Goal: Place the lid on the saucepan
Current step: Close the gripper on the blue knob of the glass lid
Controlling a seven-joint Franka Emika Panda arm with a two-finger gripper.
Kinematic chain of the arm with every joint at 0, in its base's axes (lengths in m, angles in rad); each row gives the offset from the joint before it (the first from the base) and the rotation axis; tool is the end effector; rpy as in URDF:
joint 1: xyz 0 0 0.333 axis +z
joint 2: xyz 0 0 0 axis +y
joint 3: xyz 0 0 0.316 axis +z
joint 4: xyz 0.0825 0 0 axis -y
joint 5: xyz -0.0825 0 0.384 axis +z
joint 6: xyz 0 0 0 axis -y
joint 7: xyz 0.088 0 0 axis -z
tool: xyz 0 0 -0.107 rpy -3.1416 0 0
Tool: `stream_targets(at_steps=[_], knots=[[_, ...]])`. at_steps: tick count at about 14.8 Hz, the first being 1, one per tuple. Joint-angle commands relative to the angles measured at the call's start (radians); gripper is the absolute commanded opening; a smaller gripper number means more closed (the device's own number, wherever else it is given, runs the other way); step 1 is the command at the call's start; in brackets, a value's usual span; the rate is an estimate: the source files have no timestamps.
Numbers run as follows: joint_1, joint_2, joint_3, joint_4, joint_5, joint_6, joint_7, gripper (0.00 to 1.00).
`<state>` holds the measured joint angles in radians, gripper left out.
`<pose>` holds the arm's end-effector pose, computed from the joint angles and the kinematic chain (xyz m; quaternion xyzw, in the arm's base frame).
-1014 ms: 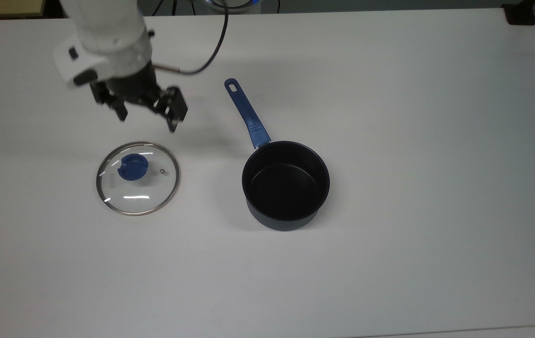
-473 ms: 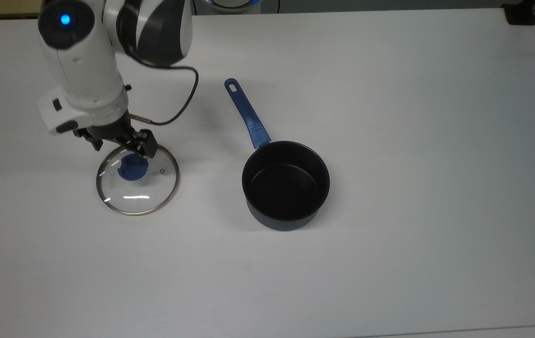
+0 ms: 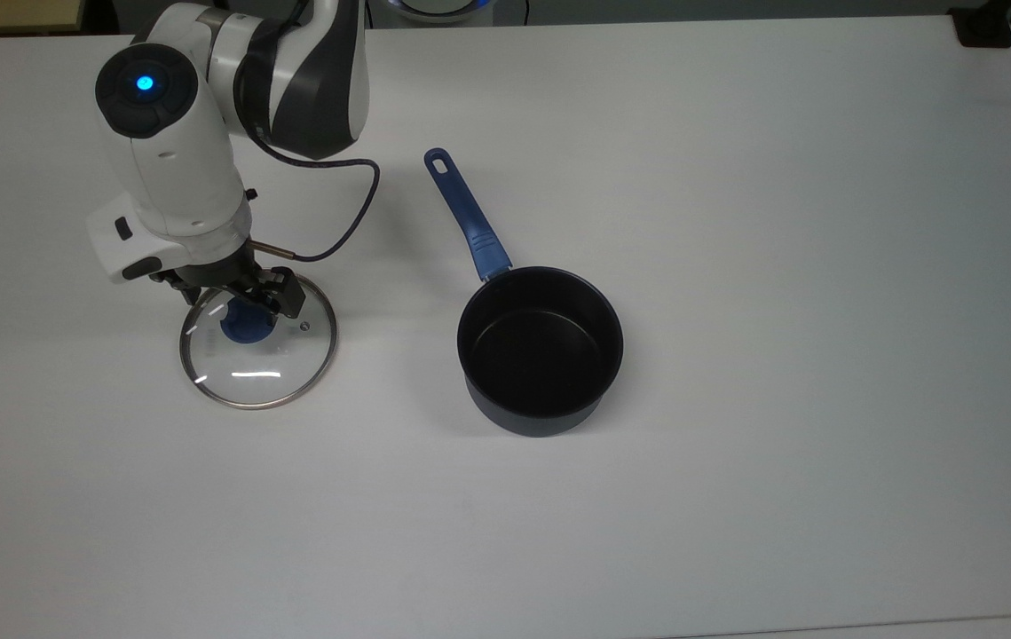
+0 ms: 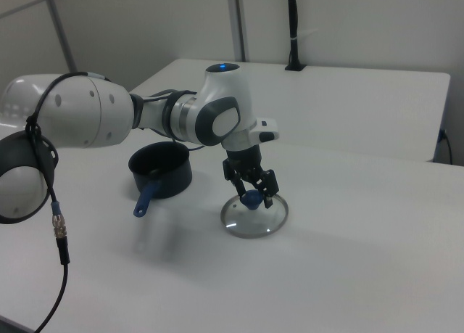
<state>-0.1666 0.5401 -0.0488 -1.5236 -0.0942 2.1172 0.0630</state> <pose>0.6882 -0.1495 0.3511 0.9920 -0.1115 0.0227 0.0552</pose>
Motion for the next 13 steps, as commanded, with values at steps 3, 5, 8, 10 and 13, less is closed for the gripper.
stream_targets(at_steps=[3, 5, 8, 10, 13], knots=[[0.003, 0.012, 0.0, 0.011, 0.001, 0.01, 0.004, 0.96], [0.006, 0.014, 0.0, 0.011, 0.001, 0.01, 0.038, 0.99], [0.006, 0.012, 0.0, 0.011, -0.001, 0.01, 0.054, 1.0], [0.007, 0.012, 0.0, 0.011, 0.001, 0.01, 0.054, 1.0], [0.009, 0.015, 0.001, 0.011, -0.001, 0.012, 0.055, 1.0]])
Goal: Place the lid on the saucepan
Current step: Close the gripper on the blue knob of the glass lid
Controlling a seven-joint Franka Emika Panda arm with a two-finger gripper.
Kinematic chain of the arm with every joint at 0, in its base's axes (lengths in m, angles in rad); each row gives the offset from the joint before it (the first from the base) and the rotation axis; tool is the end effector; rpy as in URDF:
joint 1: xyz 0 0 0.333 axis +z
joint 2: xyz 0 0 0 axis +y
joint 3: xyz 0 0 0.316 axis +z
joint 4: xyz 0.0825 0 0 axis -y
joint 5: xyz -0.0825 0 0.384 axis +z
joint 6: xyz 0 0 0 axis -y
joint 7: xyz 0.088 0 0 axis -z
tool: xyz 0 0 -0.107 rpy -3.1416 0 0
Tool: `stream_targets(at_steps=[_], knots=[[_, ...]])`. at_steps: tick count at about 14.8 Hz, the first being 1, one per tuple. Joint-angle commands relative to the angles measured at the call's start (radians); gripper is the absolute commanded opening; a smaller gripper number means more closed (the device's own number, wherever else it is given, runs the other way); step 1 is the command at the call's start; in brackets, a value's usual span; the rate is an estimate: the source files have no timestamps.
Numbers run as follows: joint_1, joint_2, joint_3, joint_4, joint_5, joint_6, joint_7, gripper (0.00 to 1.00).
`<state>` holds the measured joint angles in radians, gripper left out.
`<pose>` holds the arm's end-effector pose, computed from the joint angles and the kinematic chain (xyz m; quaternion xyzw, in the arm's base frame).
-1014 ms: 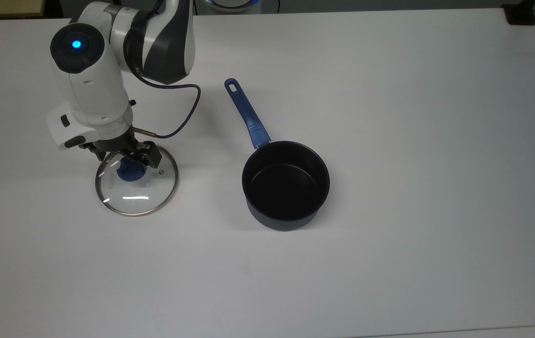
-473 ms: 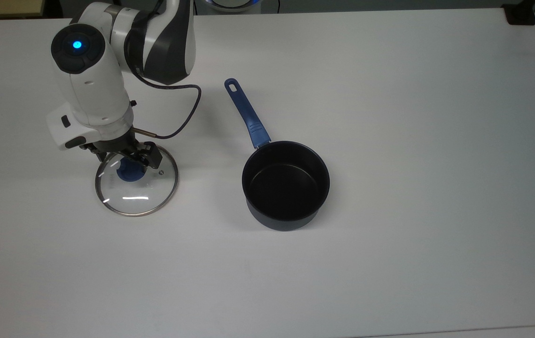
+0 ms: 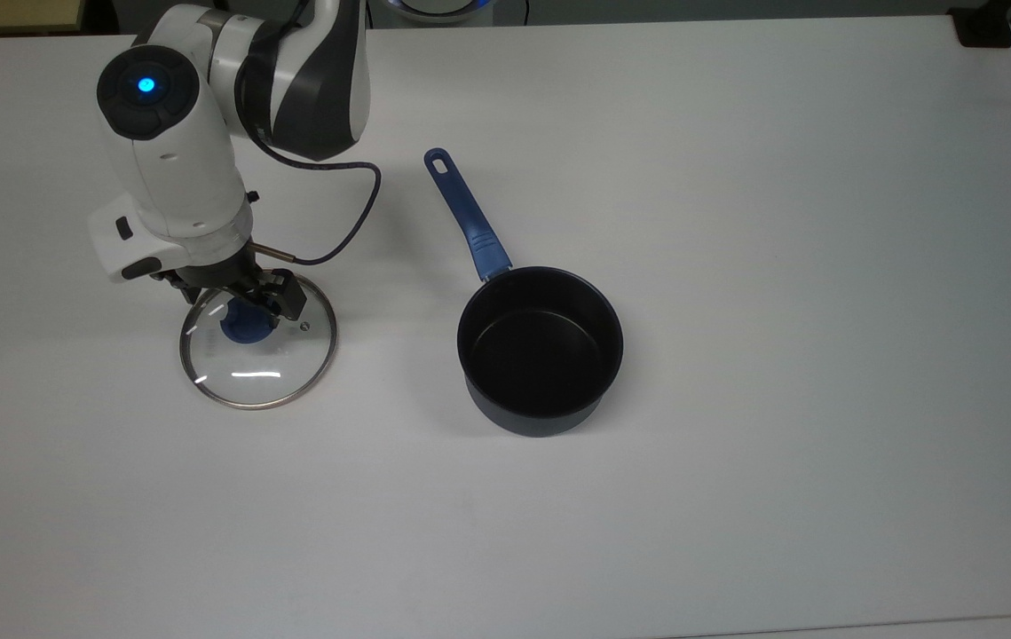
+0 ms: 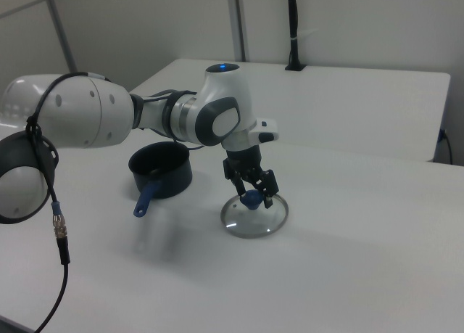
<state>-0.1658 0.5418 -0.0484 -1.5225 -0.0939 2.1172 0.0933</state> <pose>0.6886 -0.1488 0.3504 0.9902 -0.1260 0.0233 0.0546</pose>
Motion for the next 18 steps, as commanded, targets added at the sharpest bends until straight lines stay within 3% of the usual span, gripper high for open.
stream_targets(at_steps=[1, 9, 12, 16, 18], knots=[[0.009, 0.014, 0.001, 0.01, 0.0, 0.012, 0.025, 1.0], [0.014, 0.023, 0.002, 0.008, -0.012, 0.013, 0.036, 1.0], [0.014, 0.024, 0.002, 0.01, -0.013, 0.015, 0.034, 0.82], [0.014, 0.024, 0.002, 0.008, -0.007, 0.032, 0.034, 0.47], [0.012, 0.021, 0.002, 0.01, -0.003, 0.032, 0.036, 0.42]])
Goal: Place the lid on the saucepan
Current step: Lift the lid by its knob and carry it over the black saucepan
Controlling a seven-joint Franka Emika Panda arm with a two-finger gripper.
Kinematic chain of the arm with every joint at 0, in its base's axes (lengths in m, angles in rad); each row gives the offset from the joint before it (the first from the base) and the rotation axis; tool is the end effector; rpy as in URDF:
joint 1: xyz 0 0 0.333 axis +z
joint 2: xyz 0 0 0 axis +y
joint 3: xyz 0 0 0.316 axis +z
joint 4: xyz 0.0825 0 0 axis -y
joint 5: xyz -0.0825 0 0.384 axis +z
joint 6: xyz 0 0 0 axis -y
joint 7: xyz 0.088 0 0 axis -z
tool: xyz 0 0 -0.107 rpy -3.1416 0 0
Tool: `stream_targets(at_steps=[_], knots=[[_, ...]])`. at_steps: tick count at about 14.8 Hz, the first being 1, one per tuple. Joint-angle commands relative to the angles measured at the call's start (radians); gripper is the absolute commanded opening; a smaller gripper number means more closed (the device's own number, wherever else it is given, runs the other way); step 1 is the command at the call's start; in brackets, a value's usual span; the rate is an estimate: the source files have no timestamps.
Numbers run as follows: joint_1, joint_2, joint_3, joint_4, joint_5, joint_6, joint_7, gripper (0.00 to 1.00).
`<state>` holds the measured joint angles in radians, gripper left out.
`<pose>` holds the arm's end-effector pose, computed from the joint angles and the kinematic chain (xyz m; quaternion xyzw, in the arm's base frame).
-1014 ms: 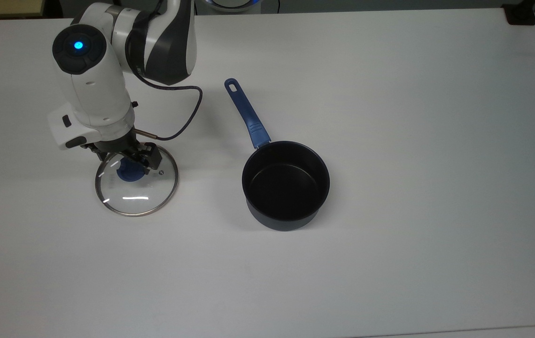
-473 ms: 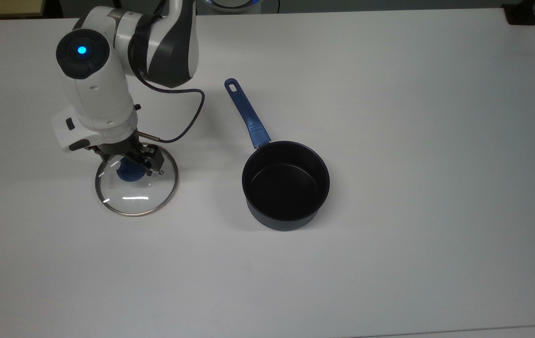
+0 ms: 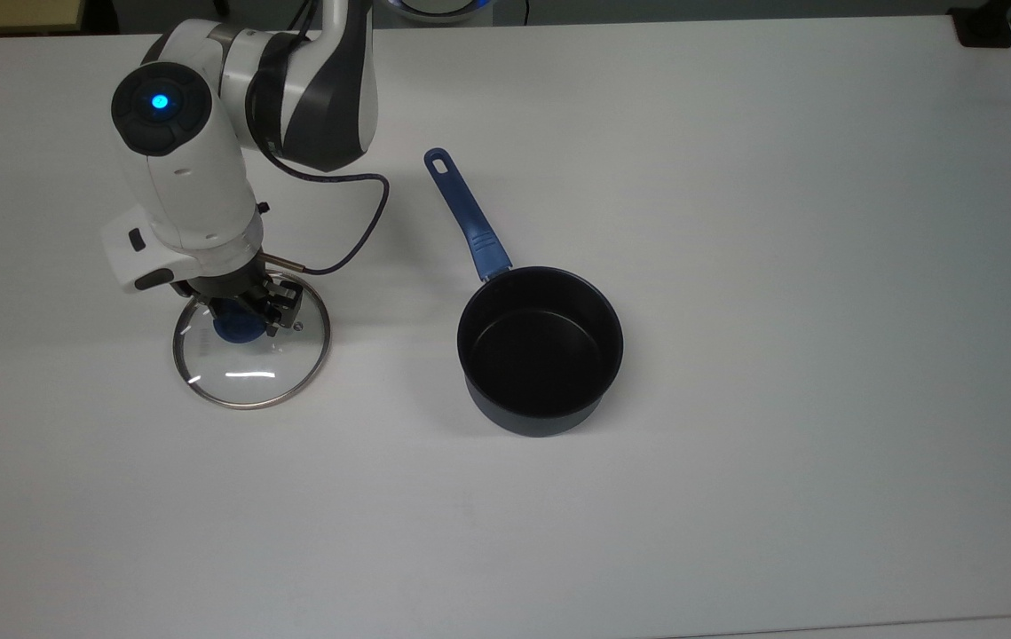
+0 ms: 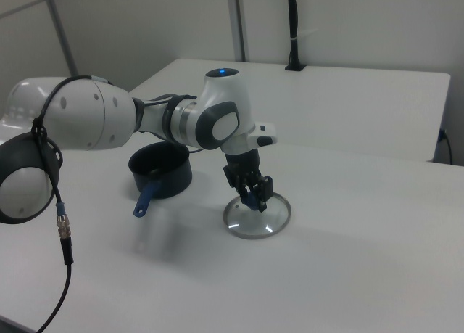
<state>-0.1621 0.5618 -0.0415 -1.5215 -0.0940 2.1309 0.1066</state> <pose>0.6919 -0.1423 0.3379 0.9903 -0.1271 0.0213 0.0524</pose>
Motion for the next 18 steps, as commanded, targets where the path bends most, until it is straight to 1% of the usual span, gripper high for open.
stream_targets(at_steps=[1, 4, 5, 7, 9, 10, 12, 14, 16, 18], knots=[[0.009, 0.0, -0.005, 0.009, -0.001, 0.018, 0.022, 0.42], [0.009, -0.013, -0.005, 0.012, -0.001, 0.011, 0.022, 0.4], [0.01, -0.023, 0.0, 0.056, 0.006, -0.003, 0.024, 0.39], [0.016, -0.042, 0.009, 0.083, 0.025, -0.105, 0.024, 0.38], [0.074, -0.062, 0.008, 0.163, 0.077, -0.189, 0.05, 0.38], [0.091, -0.069, 0.008, 0.178, 0.079, -0.201, 0.062, 0.38], [0.139, -0.075, 0.006, 0.184, 0.079, -0.203, 0.073, 0.38], [0.205, -0.076, 0.005, 0.19, 0.073, -0.203, 0.12, 0.38], [0.268, -0.074, 0.005, 0.21, 0.071, -0.21, 0.142, 0.38], [0.323, -0.072, 0.002, 0.21, 0.066, -0.21, 0.165, 0.38]])
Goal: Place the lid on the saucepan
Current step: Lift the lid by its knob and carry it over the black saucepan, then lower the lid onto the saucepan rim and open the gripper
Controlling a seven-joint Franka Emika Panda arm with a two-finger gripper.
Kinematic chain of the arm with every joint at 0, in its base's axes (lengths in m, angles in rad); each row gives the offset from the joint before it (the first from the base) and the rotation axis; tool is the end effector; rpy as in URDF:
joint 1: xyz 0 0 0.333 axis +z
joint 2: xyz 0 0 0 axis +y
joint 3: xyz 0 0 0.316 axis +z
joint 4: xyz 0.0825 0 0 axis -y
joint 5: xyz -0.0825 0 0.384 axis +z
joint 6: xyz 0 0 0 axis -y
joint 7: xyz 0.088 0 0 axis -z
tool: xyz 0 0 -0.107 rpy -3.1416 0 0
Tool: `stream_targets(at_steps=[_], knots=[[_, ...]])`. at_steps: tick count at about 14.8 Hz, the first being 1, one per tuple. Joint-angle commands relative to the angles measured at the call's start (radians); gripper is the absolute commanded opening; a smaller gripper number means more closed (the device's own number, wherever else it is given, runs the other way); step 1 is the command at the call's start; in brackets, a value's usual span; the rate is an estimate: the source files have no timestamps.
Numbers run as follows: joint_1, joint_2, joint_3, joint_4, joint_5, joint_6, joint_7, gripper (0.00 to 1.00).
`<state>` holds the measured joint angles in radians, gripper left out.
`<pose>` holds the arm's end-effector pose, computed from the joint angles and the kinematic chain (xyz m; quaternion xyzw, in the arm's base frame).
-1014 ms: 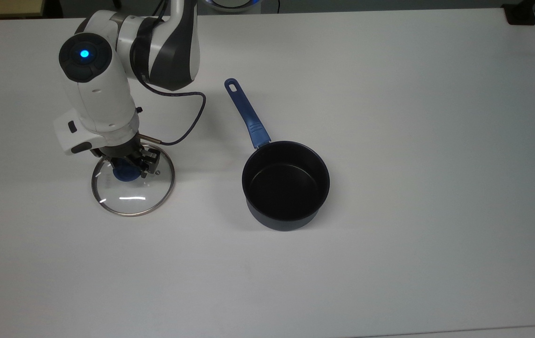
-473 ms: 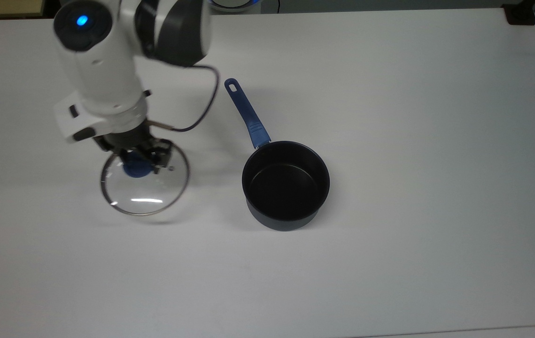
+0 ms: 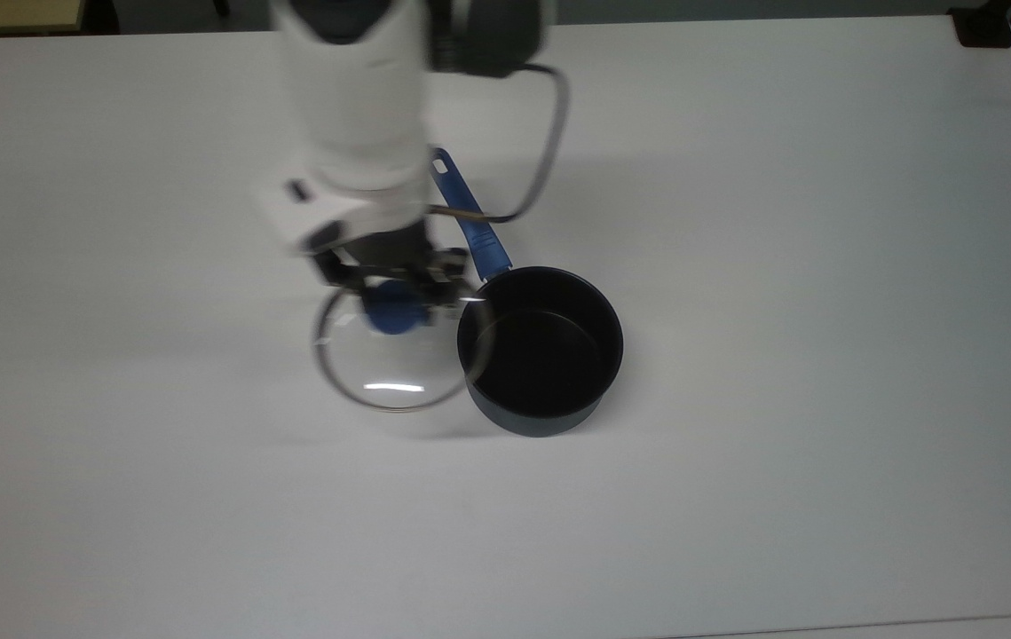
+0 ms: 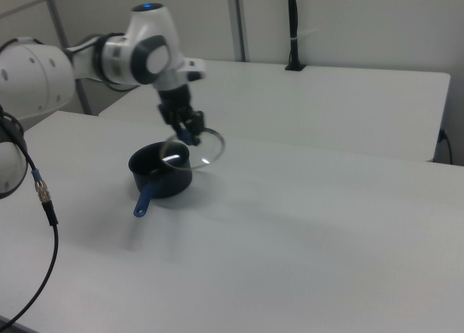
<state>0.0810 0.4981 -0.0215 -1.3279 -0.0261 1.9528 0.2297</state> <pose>0.7153 0.0440 0.4592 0.9947 -0.0791 0.0653 0.0081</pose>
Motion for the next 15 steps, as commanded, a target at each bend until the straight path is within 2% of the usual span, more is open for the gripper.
stream_targets(at_steps=[1, 5, 10, 15], knots=[[0.104, -0.009, -0.02, 0.016, -0.009, -0.034, 0.042, 0.38], [0.152, 0.002, -0.02, 0.016, -0.02, -0.037, 0.043, 0.38], [0.178, 0.029, -0.015, 0.009, -0.055, -0.035, 0.042, 0.39], [0.204, 0.048, -0.015, 0.007, -0.058, -0.028, 0.059, 0.39]])
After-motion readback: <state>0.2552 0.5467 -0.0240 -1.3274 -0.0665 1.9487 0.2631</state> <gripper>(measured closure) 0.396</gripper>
